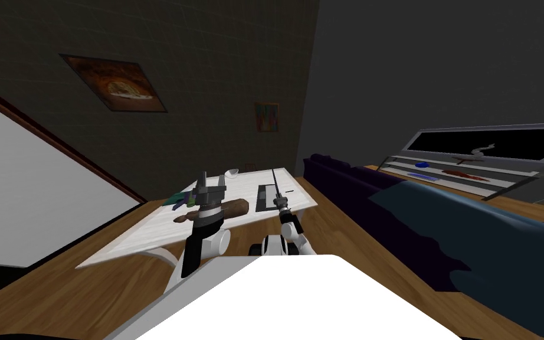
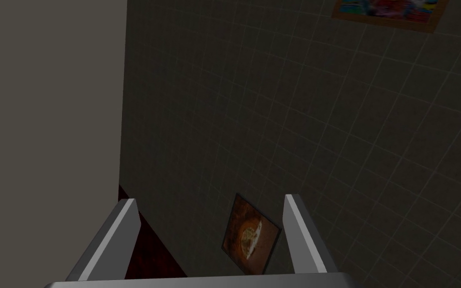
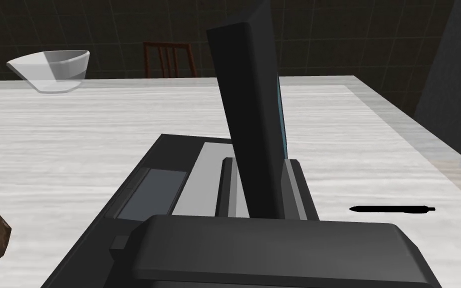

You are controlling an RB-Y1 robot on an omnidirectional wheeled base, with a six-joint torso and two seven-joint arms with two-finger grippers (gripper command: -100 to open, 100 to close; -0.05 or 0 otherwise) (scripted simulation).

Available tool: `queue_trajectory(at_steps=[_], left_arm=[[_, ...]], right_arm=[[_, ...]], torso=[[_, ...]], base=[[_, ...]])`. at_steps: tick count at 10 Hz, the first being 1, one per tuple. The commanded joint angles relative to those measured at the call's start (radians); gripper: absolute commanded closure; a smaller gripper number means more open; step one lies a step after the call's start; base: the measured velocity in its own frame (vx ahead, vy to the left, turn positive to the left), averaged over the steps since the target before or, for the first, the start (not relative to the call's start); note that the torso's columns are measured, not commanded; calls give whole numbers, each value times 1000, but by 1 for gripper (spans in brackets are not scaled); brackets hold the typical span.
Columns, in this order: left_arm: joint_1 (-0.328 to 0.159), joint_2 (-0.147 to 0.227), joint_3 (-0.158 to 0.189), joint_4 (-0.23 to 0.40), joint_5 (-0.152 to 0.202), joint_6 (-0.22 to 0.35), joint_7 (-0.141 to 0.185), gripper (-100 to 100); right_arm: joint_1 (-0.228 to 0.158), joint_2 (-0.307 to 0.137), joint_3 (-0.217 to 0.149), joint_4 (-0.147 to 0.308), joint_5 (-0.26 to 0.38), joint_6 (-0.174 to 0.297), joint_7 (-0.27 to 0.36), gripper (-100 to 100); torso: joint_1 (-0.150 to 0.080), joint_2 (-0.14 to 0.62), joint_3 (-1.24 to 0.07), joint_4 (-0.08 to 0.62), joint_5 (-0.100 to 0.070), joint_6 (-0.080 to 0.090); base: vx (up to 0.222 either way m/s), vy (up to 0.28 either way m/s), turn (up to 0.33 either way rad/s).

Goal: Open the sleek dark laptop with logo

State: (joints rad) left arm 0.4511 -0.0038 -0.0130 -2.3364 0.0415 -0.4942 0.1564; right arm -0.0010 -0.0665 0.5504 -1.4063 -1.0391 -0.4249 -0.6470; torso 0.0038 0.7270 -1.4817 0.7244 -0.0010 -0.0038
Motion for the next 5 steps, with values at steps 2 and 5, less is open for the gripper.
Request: queue_trajectory(at_steps=[2, 5], left_arm=[[0, 0, 0, 0, 0, 0, 0, 0], [0, 0, 0, 0, 0, 0, 0, 0]], right_arm=[[18, -19, 1, 49, 72, -49, 31, 100], [30, -28, 4, 101, 121, -91, 45, 100]], torso=[[-4, 1, 0, 5, 0, 2], [-7, -3, -2, 2, -1, 5]], base=[[-2, 41, 70], [20, 65, 75]])
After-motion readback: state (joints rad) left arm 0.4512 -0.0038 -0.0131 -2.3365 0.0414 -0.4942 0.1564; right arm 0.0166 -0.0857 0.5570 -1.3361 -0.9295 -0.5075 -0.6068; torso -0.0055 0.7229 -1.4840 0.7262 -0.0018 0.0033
